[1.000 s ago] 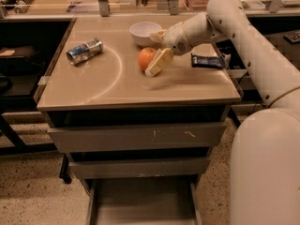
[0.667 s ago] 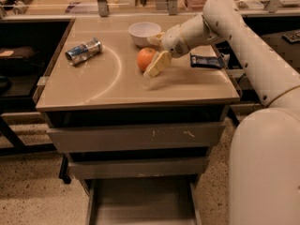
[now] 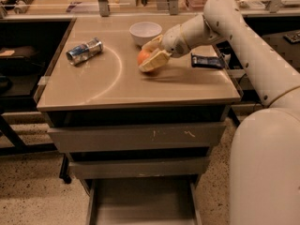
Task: Place orange into bottom drawer
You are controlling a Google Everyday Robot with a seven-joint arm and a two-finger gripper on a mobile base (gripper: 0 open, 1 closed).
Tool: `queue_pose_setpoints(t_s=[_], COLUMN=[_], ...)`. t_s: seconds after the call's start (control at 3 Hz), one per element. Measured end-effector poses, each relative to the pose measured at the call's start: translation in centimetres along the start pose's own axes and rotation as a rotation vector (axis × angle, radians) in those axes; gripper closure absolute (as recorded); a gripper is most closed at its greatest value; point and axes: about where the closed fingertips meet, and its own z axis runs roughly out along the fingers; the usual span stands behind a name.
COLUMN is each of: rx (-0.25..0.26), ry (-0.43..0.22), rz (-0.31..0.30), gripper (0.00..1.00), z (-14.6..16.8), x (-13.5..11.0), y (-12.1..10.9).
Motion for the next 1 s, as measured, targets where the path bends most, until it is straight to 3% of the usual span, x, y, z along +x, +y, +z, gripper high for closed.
queue_pose_setpoints(t_s=[0.67, 1.0], rx=[0.0, 0.0], ry=[0.0, 0.0], rz=[0.0, 0.0], gripper=[0.88, 1.0], z=[0.0, 0.01], x=[0.0, 0.0], y=[0.0, 0.0])
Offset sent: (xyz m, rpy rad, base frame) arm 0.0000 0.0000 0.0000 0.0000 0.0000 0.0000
